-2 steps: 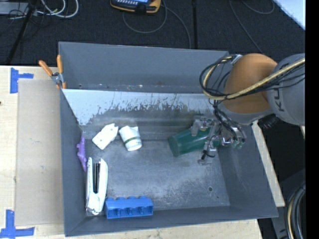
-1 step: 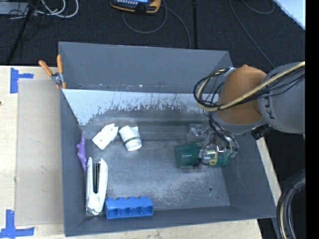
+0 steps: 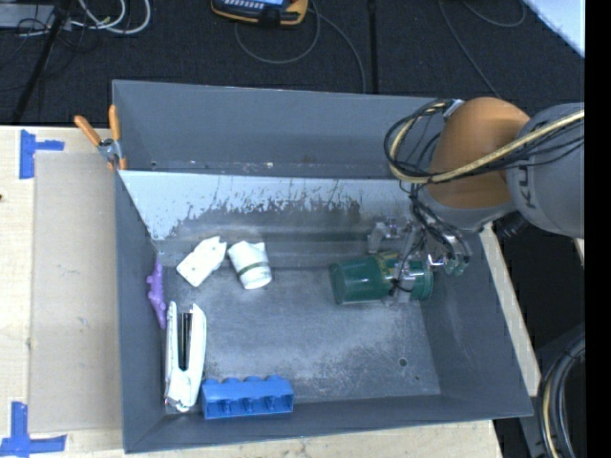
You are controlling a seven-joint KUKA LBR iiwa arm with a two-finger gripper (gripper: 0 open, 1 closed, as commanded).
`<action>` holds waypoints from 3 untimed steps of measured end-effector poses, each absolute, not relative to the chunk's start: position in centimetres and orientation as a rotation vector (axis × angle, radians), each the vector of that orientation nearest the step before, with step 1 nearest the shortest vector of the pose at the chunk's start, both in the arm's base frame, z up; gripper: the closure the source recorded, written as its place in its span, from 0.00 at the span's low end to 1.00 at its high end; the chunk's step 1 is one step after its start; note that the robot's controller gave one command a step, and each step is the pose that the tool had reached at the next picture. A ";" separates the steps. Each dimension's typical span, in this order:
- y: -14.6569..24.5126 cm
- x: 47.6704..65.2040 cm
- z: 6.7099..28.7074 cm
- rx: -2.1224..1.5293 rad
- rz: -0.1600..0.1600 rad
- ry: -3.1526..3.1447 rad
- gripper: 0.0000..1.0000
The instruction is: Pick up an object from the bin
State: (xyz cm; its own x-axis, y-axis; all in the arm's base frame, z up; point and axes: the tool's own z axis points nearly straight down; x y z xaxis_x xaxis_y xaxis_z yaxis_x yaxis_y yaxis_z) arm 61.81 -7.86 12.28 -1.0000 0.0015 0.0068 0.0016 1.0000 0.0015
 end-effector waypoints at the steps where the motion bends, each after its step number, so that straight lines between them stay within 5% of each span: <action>1: -8.0 59.6 7.7 -0.104 -0.003 -3.138 0.00; 2: -9.0 61.4 7.0 -0.148 -0.003 -3.133 1.00; 3: -9.0 61.4 7.0 -0.147 -0.003 -3.133 1.00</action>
Offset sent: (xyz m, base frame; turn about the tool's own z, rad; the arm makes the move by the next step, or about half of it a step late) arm -0.0044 -0.0128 -0.0528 0.0969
